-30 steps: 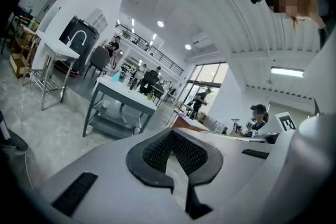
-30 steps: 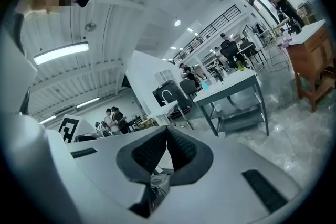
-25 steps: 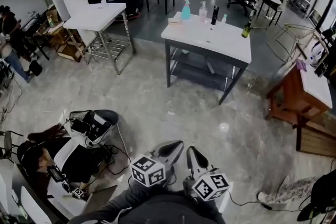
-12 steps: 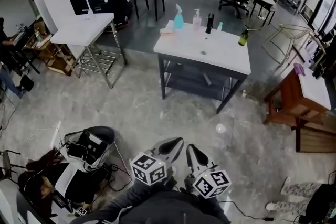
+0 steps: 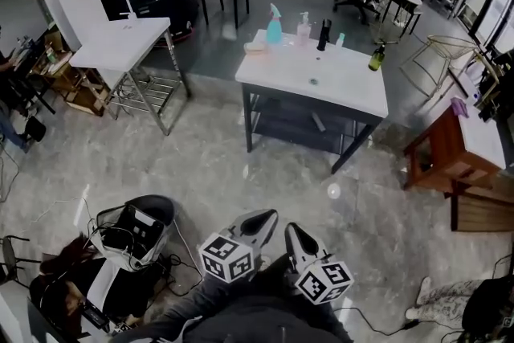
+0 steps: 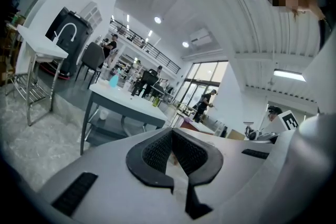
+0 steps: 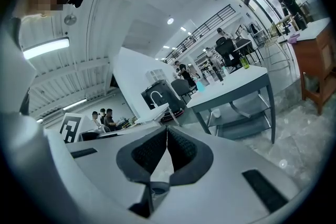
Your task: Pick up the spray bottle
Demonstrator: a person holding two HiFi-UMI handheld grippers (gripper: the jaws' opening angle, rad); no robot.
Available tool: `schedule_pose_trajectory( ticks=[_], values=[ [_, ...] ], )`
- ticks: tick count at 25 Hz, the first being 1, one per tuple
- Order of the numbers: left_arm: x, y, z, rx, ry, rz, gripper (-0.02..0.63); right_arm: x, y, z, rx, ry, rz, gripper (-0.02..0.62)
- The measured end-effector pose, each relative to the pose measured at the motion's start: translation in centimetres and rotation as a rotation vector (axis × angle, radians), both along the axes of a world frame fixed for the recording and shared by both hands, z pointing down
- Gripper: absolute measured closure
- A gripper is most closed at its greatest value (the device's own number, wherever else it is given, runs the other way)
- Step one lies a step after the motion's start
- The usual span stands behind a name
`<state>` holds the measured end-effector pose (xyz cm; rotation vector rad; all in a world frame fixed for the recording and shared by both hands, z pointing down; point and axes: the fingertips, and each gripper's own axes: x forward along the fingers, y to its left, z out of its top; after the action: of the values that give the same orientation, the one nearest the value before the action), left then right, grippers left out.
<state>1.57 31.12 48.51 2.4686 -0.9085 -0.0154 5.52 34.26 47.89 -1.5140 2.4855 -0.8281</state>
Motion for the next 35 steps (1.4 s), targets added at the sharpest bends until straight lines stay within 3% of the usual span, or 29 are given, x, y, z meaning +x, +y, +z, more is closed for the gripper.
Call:
schedule_pose_trajectory(
  ticks=[7,20,35],
  values=[
    [0.1,0.1,0.9,0.002,-0.016,0.024,0.6,0.0,-1.0,0.3,-0.001,0.01,-0.006,0.584],
    [-1.1,-5.9,-0.1,0.039,-0.062,-0.032,0.598,-0.7,-7.3,-0.3,0.01,0.029,-0.075,0.584],
    [-0.7,-17.7,-0.8,0.033,-0.069,-0.076,0.6,-0.8,-19.6,-0.2,0.007,0.016,-0.143,0.584]
  ],
)
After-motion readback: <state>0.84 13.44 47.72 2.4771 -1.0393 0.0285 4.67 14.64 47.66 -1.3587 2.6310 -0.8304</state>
